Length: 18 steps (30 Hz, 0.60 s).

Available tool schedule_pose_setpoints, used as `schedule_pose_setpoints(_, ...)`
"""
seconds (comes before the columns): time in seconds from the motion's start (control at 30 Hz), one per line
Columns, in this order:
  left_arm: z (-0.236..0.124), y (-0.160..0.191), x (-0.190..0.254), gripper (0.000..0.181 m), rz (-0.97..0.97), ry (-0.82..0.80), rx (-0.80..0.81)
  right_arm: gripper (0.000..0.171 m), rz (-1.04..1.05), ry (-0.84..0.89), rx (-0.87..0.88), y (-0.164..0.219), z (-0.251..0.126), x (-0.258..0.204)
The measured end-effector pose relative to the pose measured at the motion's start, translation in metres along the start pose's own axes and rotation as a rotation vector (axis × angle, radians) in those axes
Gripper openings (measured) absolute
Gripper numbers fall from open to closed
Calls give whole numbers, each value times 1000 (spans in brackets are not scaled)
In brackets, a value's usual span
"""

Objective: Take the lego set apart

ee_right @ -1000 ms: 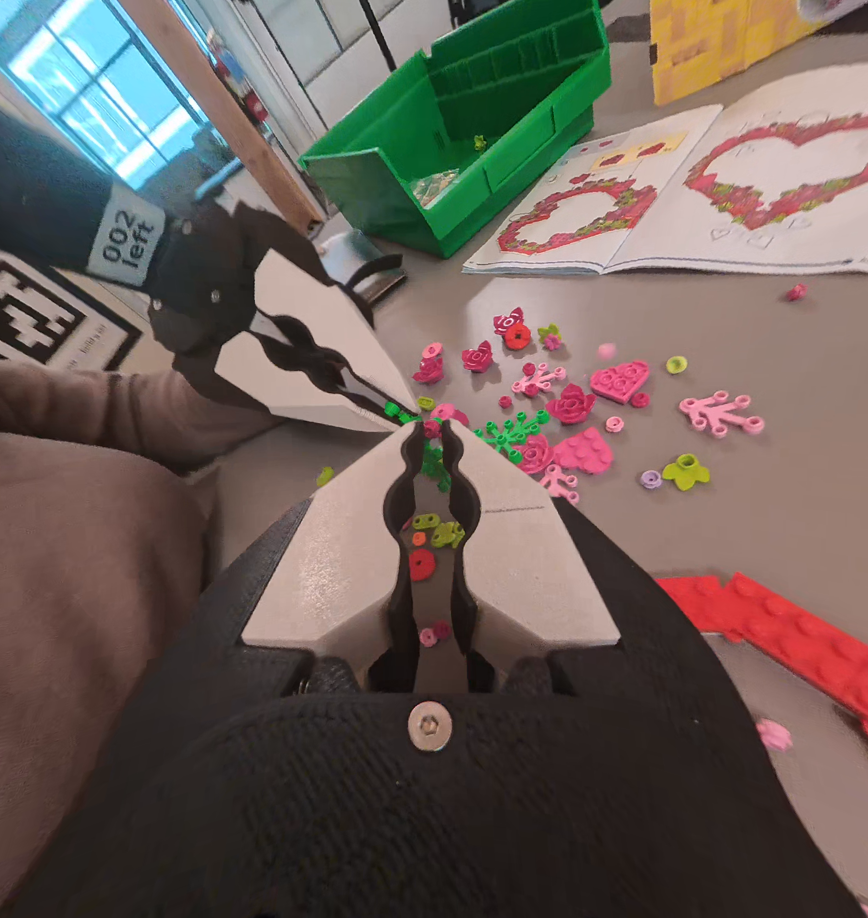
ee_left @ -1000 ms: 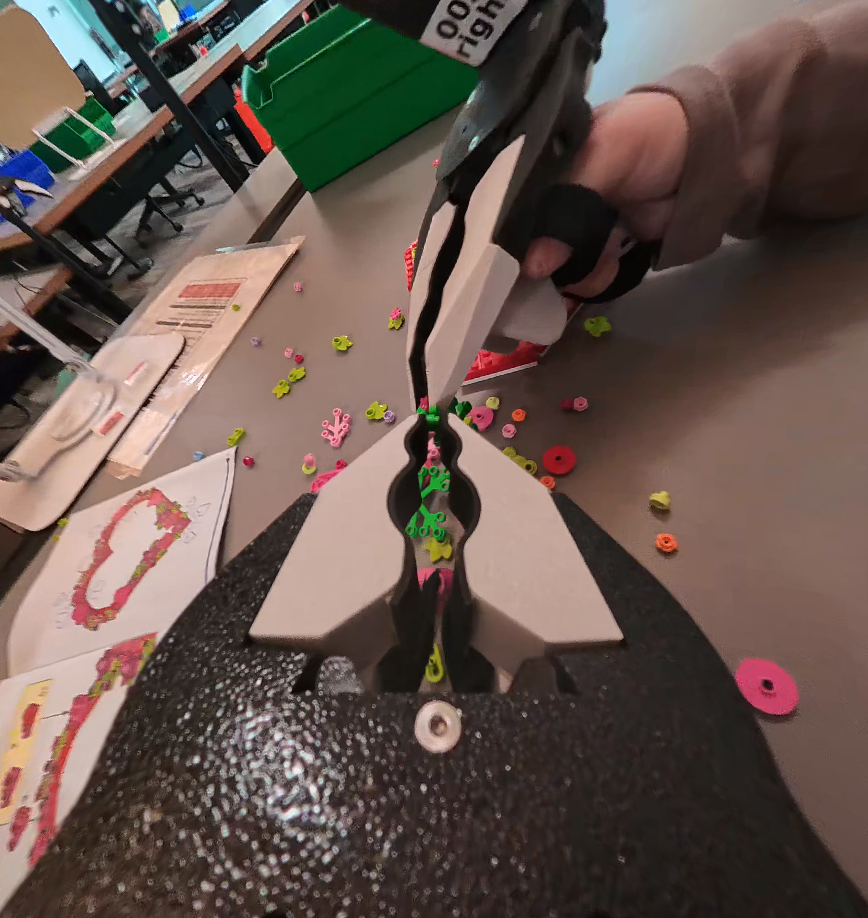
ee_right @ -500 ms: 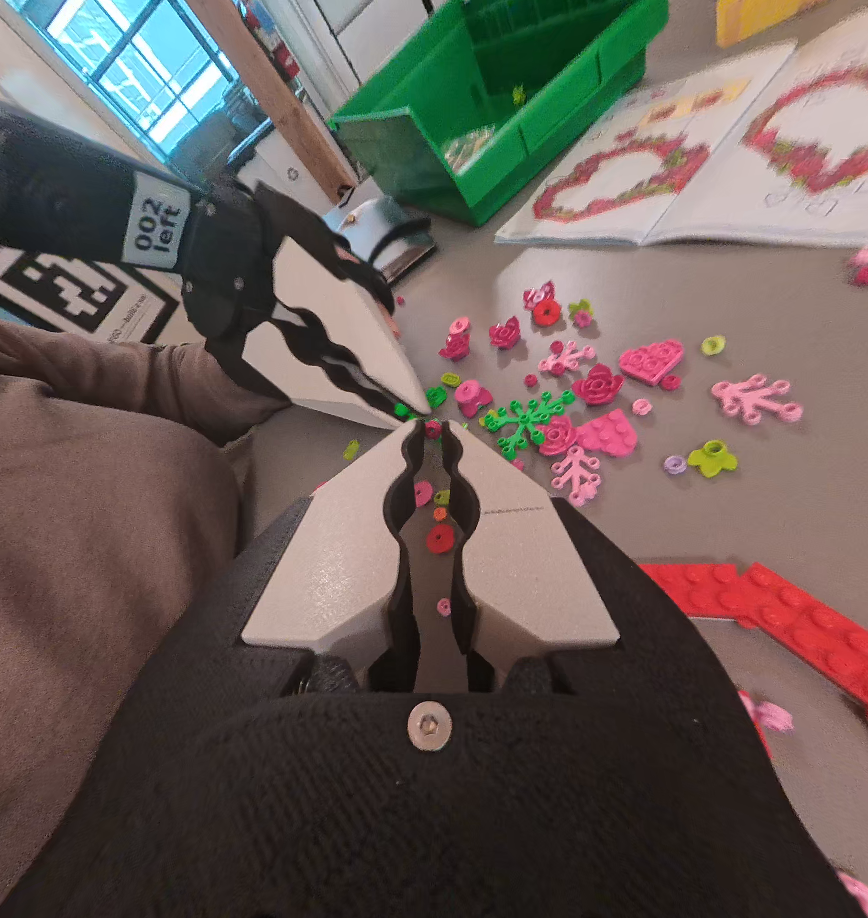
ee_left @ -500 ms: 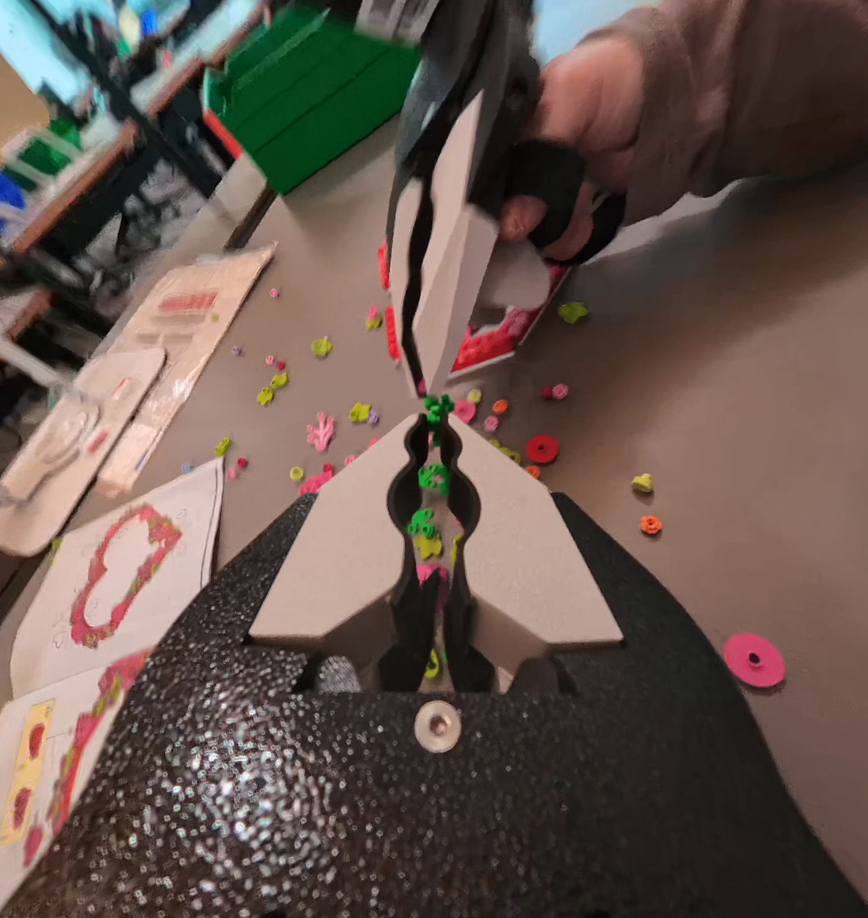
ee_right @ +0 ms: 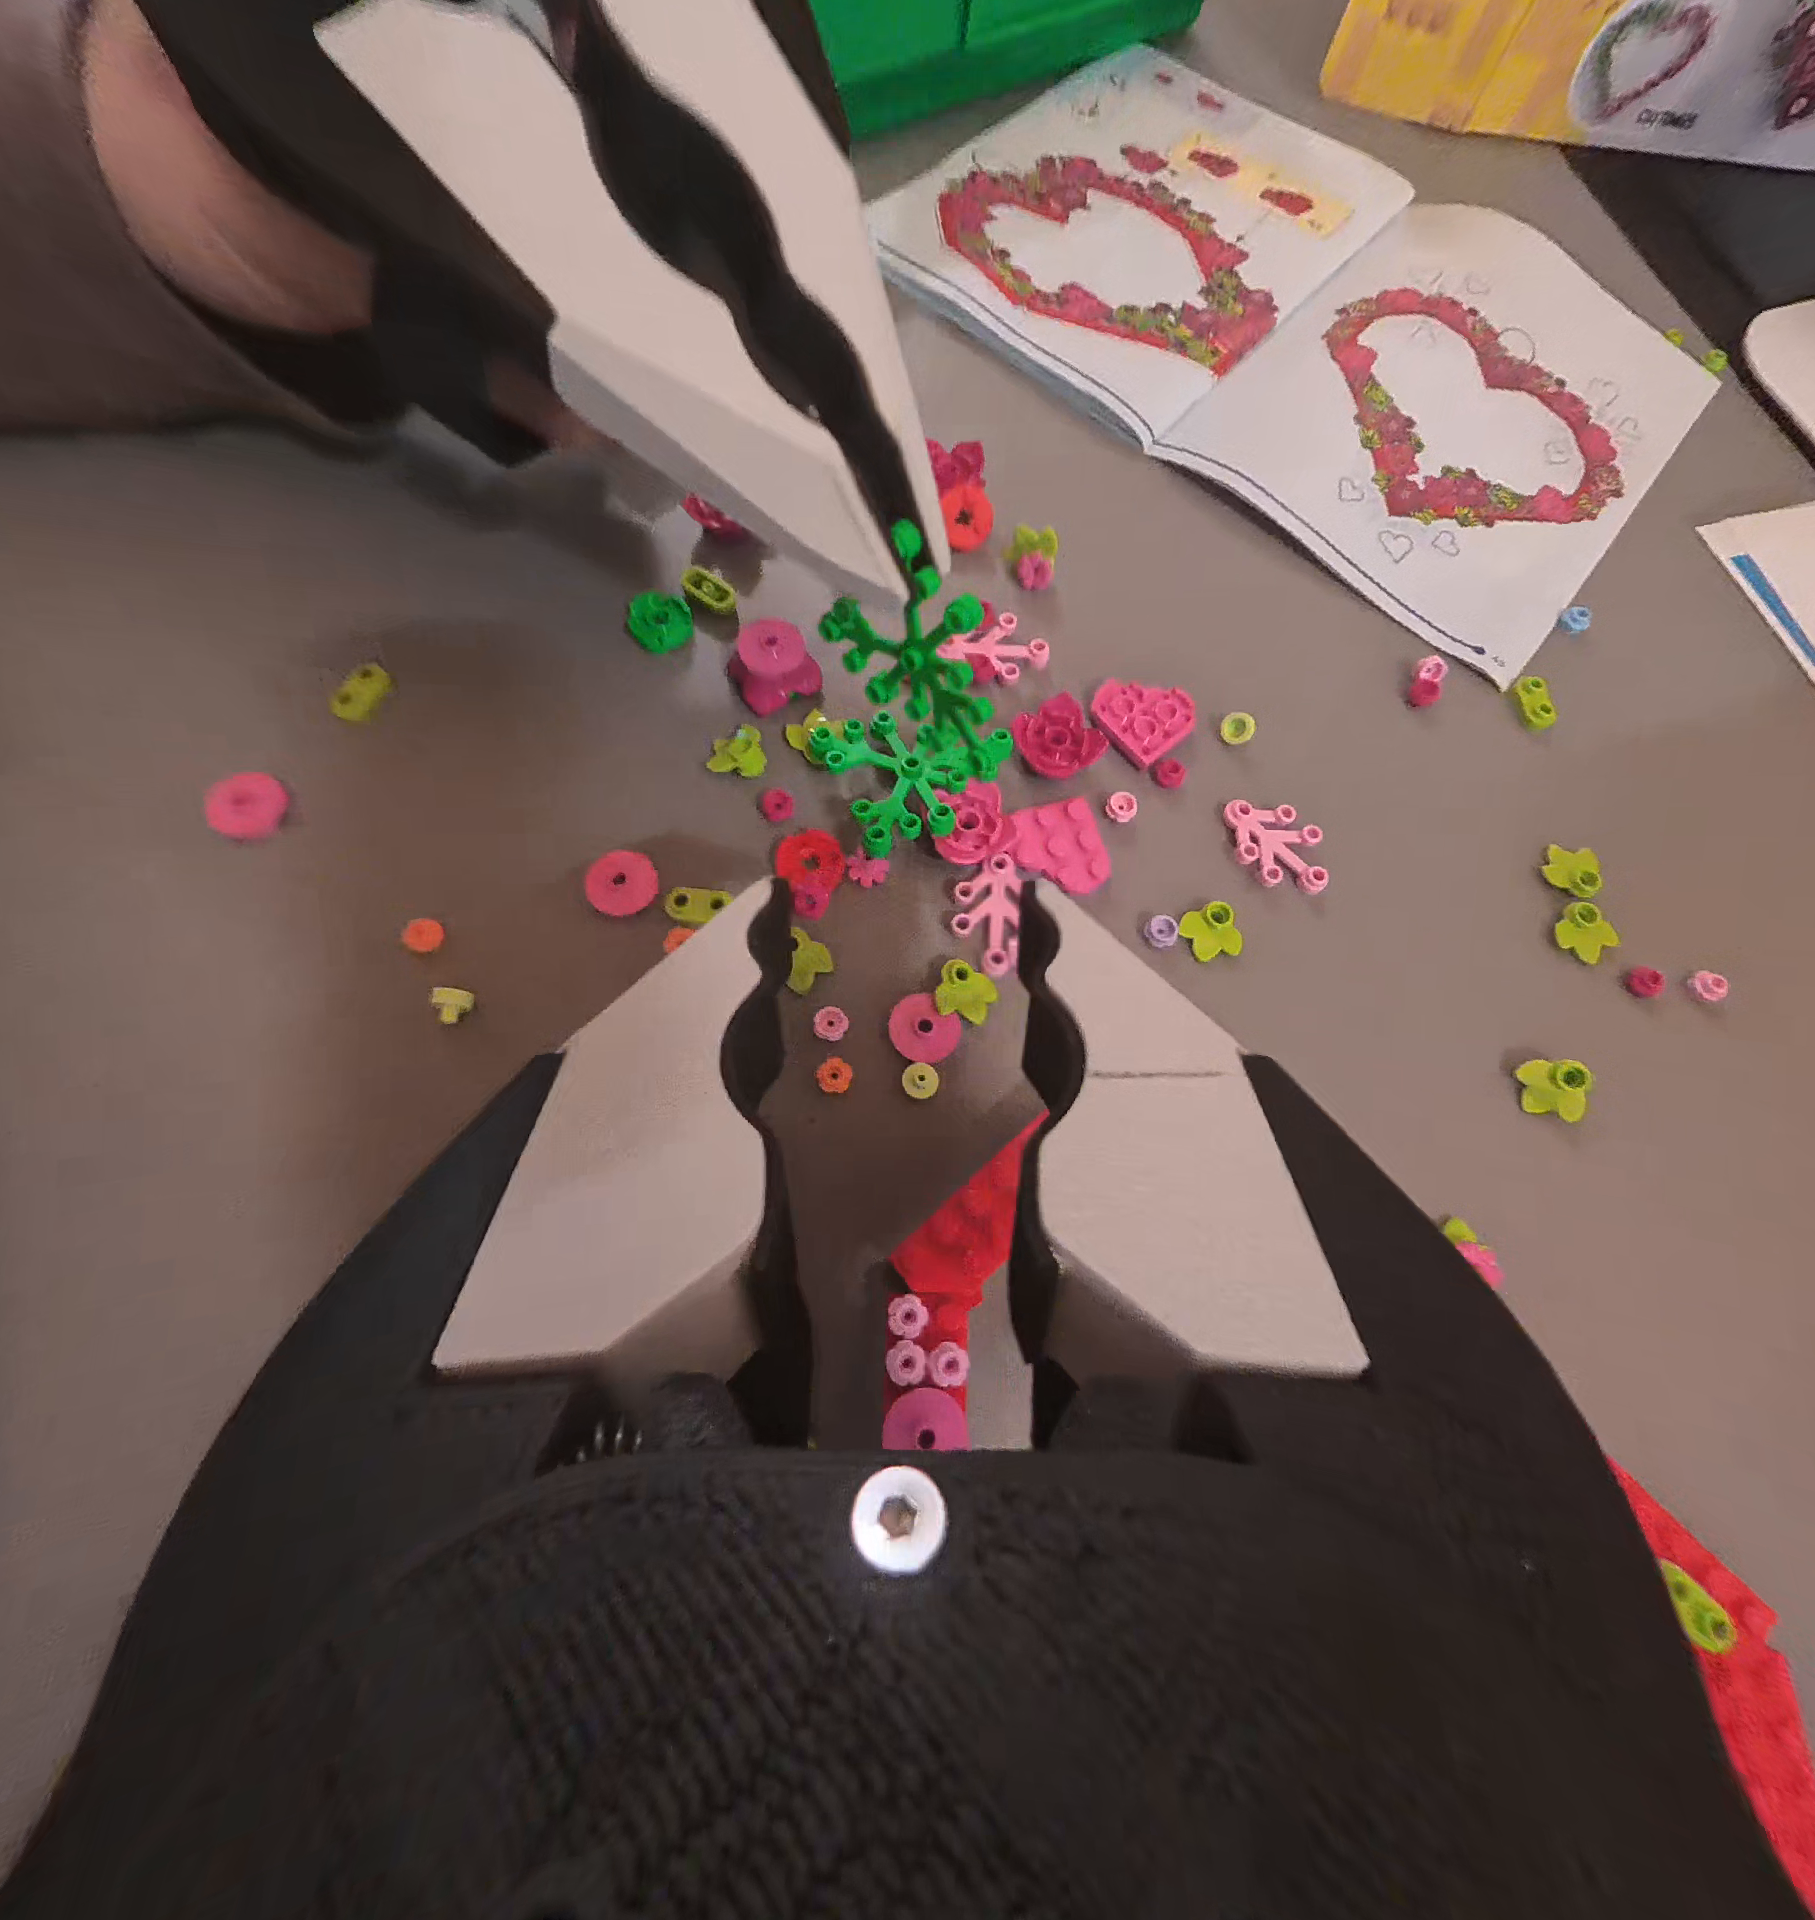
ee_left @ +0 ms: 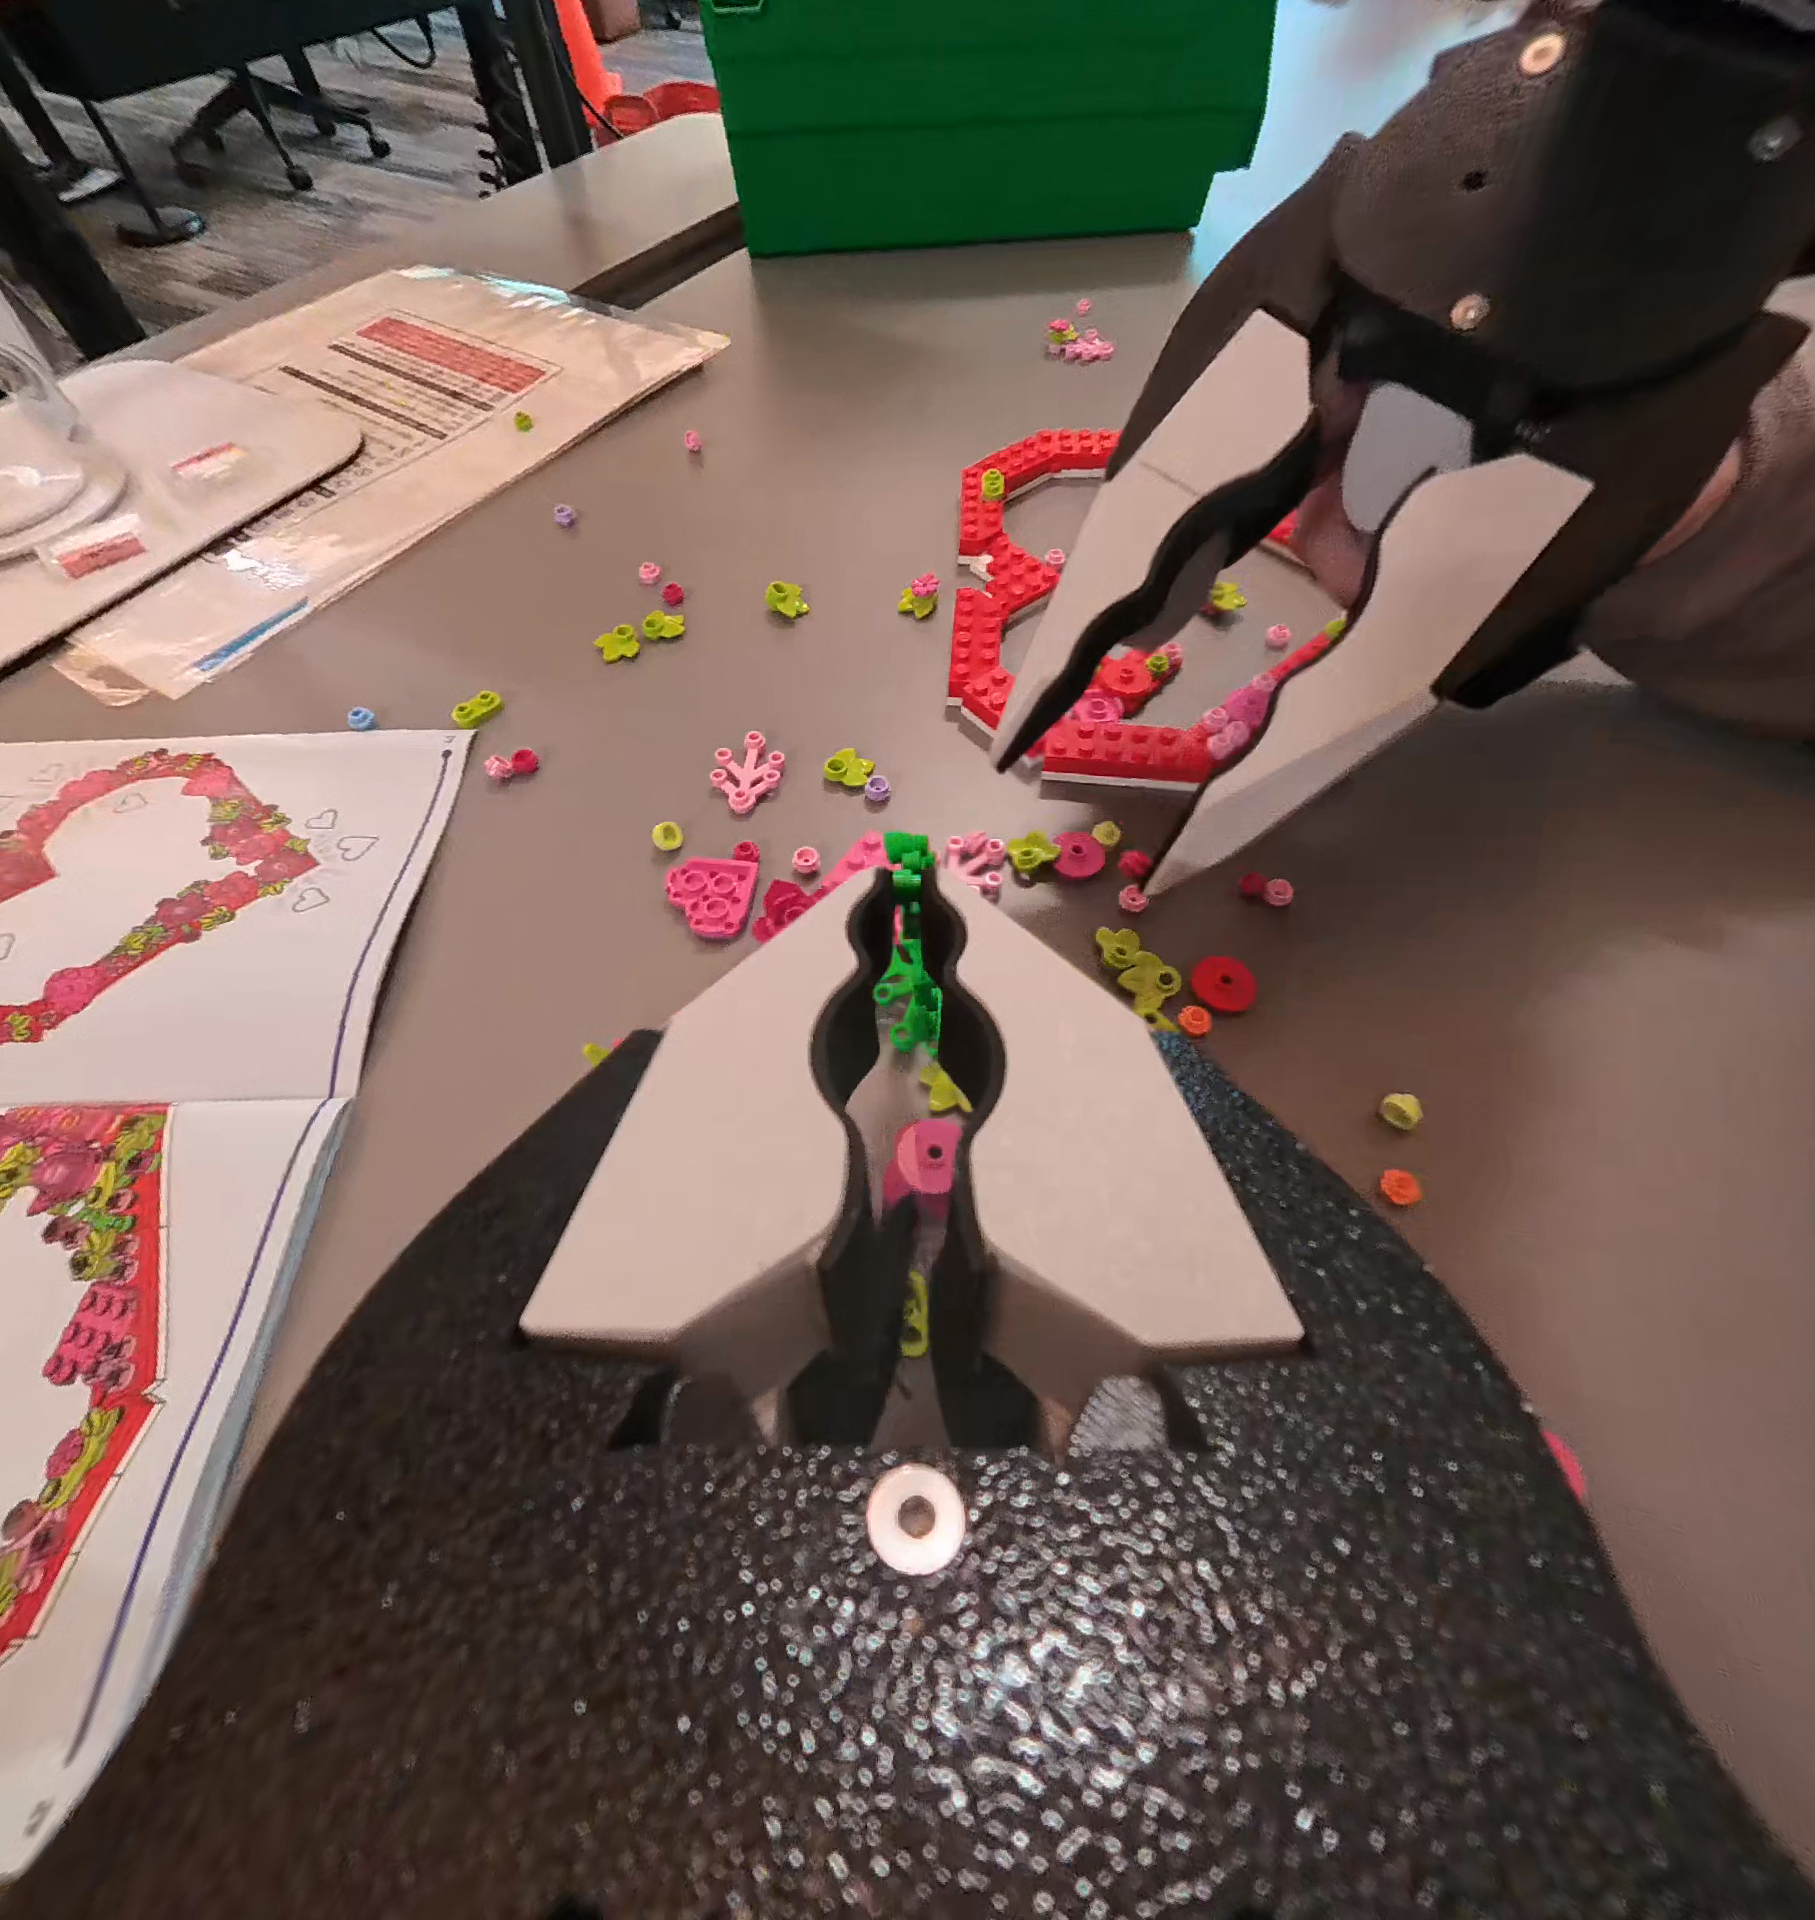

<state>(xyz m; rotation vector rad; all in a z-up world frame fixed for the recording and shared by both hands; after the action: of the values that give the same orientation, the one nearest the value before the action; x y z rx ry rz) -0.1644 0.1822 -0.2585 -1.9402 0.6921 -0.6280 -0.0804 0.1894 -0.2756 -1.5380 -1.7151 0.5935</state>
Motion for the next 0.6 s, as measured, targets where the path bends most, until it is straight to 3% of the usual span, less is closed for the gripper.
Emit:
schedule_pose_setpoints(0.1, -2, -3, -2, 2, 1, -6, 27, 50, -56, 49, -3, -2, 0, 1)
schedule_pose_setpoints(0.27, -5, -9, 7, 2, -54, 109, 72, 87, -137, 207, -32, 0, -1, 15)
schedule_pose_setpoints(0.6, -19, -25, 22, 2, -166, 304, 158, 94, -254, 354, 16, -11, -6, 20)
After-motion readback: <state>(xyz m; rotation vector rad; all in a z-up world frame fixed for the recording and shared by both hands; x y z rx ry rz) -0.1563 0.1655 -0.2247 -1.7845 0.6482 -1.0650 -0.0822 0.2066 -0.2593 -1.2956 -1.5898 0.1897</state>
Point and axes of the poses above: each gripper's, where its closed fingertips meet, z out along the fingers, y out of its underside, x = y × z across the jaws, the point moved 3 cm from there along -z, back along the fingers, and after that the axes turned 9 degrees about -z, right-handed, at the moved point
